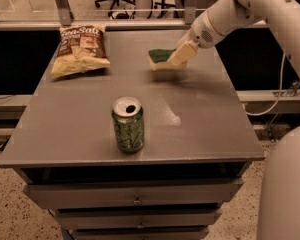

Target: Pick sponge

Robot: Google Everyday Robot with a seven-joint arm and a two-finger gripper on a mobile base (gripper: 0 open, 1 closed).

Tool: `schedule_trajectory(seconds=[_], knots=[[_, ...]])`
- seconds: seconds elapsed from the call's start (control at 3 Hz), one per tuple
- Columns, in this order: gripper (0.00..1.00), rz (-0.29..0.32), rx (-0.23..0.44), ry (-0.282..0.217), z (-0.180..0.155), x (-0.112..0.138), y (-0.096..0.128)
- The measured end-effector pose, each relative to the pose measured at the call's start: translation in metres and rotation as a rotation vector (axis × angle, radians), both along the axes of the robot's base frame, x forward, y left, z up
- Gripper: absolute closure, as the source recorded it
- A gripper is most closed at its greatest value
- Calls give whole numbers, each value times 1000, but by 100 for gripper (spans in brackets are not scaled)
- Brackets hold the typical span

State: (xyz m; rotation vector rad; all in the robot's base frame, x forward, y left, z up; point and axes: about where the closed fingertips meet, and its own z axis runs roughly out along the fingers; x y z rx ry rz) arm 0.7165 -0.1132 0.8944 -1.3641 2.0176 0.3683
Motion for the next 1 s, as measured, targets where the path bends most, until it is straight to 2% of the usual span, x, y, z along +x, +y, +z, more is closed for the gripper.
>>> schedule_trajectory(seconds=[0.33,0.67,1.0], knots=[[100,-4,89,-21,40,-30,-1],[100,-59,162,-58,69,-50,-13],[100,-67,167,-64,72,-52,-17]])
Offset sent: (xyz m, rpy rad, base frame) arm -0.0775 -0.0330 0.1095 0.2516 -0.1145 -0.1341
